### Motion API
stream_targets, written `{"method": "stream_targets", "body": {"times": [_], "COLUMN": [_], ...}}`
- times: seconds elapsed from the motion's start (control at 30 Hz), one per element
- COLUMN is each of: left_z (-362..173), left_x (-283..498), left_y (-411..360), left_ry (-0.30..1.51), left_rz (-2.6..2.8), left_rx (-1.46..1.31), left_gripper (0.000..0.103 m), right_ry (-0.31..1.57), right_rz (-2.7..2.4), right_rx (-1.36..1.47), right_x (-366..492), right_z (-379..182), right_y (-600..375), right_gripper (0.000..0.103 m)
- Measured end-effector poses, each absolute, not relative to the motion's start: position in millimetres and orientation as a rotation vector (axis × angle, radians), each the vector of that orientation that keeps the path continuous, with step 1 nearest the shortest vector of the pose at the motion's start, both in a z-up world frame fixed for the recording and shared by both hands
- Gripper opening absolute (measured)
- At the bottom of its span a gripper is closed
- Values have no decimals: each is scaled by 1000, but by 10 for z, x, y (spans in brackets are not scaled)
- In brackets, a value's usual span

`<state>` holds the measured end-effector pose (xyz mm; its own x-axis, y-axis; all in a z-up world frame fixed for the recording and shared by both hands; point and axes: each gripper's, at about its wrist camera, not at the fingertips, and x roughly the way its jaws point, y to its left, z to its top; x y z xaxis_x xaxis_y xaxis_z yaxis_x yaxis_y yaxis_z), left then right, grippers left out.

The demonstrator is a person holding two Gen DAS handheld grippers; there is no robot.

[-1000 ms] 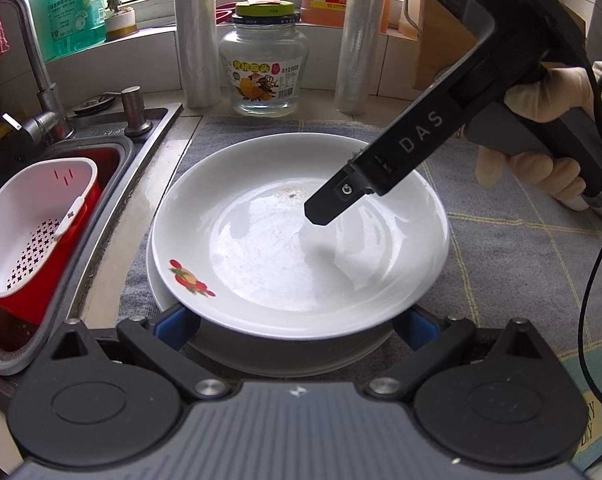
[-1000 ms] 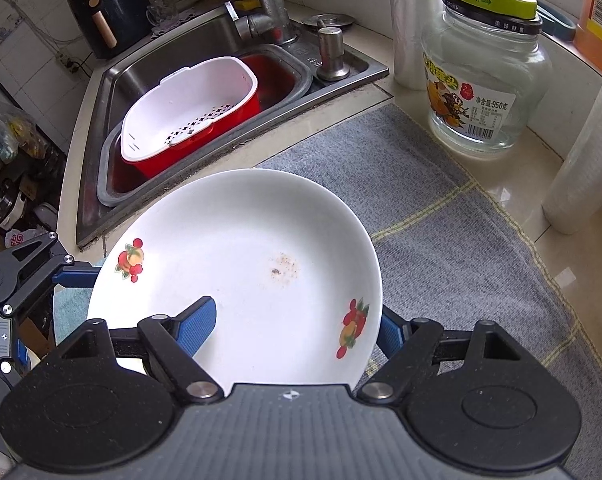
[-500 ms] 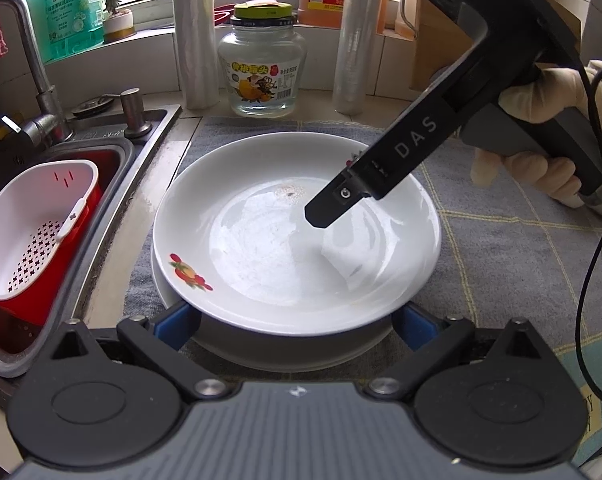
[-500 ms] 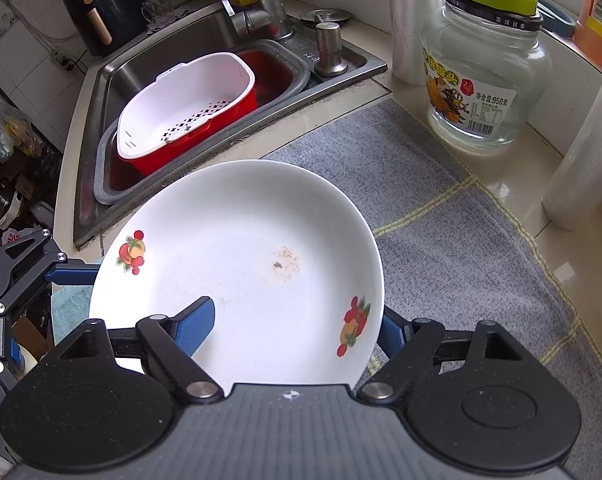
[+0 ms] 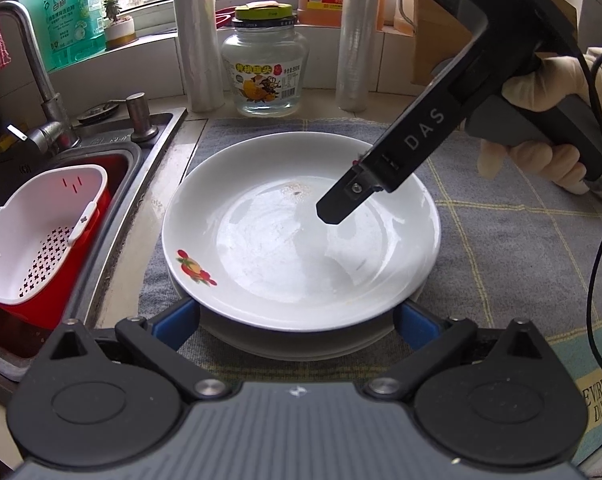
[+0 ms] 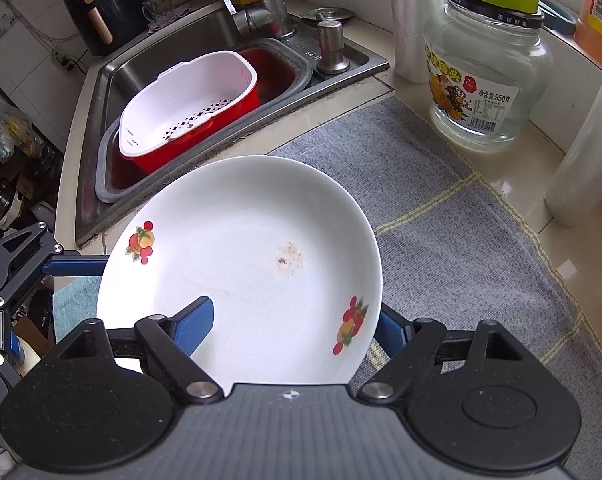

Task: Organize plates and bowls
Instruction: 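Lower the stained plate onto the plate stack and open the right gripper, then move the right gripper back toward the white bowls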

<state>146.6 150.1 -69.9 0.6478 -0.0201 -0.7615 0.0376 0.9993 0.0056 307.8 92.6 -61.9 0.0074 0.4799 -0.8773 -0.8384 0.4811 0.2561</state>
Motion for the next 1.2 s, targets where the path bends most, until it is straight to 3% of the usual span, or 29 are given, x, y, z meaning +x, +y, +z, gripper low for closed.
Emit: {"method": "stream_targets", "body": {"times": [0.33,0.5,0.87,1.07,1.2], "left_z": [-737,-618,-493,-376,-345], "left_x": [1427,1366,1290,1231,1241], "left_y": [1507,1525,1490,1493,1489], "left_ry": [888,836,791,724,709], "left_rz": [-45,-59,-6,66,58], "left_rx": [41,26,75,101,116], "left_gripper": [102,102,102,102,102], "right_ry": [1152,1119,1010,794,749], "right_rz": [1055,1070,997,827,742], "right_rx": [-391,-381,-428,-506,-490], "right_x": [3055,2989,2772,2476,2271], "right_z": [-599,-526,-364,-192,-178], "right_y": [932,908,824,622,420], "right_gripper": [90,103,103,103,103]}}
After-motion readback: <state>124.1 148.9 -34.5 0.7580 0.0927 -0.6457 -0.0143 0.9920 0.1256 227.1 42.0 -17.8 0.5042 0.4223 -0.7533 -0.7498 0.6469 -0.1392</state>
